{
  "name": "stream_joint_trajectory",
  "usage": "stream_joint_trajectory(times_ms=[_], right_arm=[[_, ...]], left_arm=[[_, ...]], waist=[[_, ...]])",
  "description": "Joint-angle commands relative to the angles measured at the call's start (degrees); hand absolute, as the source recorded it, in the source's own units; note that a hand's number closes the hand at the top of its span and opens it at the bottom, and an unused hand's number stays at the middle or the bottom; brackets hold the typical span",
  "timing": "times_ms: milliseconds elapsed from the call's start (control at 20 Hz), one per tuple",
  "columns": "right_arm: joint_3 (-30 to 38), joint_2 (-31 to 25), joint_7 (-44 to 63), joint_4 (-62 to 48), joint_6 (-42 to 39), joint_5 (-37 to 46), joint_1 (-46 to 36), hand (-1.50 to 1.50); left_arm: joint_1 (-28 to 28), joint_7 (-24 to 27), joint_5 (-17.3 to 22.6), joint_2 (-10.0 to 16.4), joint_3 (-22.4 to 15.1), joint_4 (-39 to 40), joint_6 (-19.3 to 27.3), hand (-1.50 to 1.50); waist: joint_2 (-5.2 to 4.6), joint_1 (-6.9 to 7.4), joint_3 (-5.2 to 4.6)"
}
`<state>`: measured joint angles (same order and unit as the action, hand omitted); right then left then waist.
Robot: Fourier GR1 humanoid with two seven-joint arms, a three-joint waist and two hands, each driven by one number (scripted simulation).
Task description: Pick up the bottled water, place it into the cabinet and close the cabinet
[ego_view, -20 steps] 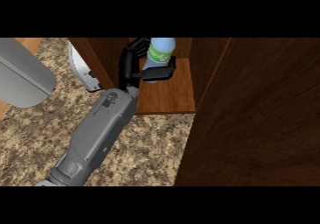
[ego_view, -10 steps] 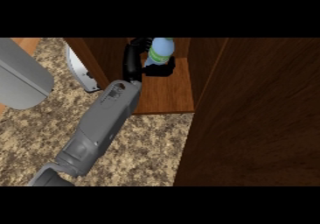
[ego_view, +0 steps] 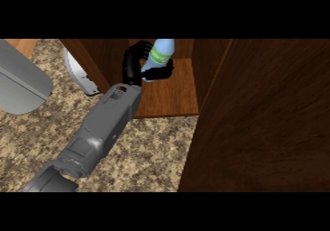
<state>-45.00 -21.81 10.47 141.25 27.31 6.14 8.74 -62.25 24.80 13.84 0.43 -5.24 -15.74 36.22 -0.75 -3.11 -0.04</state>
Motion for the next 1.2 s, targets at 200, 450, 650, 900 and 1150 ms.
stream_joint_trajectory(times_ms=[200,450,650,900,1150], right_arm=[[1.04,-2.65,-0.5,4.15,-1.93,-1.21,0.78,-1.5],[-0.14,-3.71,-0.73,5.57,-0.99,-0.2,2.87,-1.5],[-1.79,-2.4,-0.89,4.33,-0.81,0.52,1.56,-1.5],[-0.22,-3.95,-2.7,3.8,-1.33,-1.07,1.89,-1.5],[-1.66,-4.93,-3.5,4.76,-1.37,-1.4,3.49,-1.5]], left_arm=[[-1.28,3.43,-0.62,2.32,1.97,6.6,-0.4,1.5],[-2.09,3.3,-3.22,1.48,0.32,10.61,4.44,-1.5],[-2.03,2.29,-5.17,1.14,-1.21,13.3,6.68,-1.5],[-2.07,3.14,-5.43,0.35,-1.05,12.99,10.21,-1.5],[-2.3,3.01,-5.14,1.04,-0.44,12.4,8.69,-1.5]], waist=[[-0.58,-0.63,0.01],[-0.6,-1.77,0.0],[-0.73,-1.96,-0.05],[-0.97,-2.09,-0.03],[-0.84,-2.21,-0.03]])
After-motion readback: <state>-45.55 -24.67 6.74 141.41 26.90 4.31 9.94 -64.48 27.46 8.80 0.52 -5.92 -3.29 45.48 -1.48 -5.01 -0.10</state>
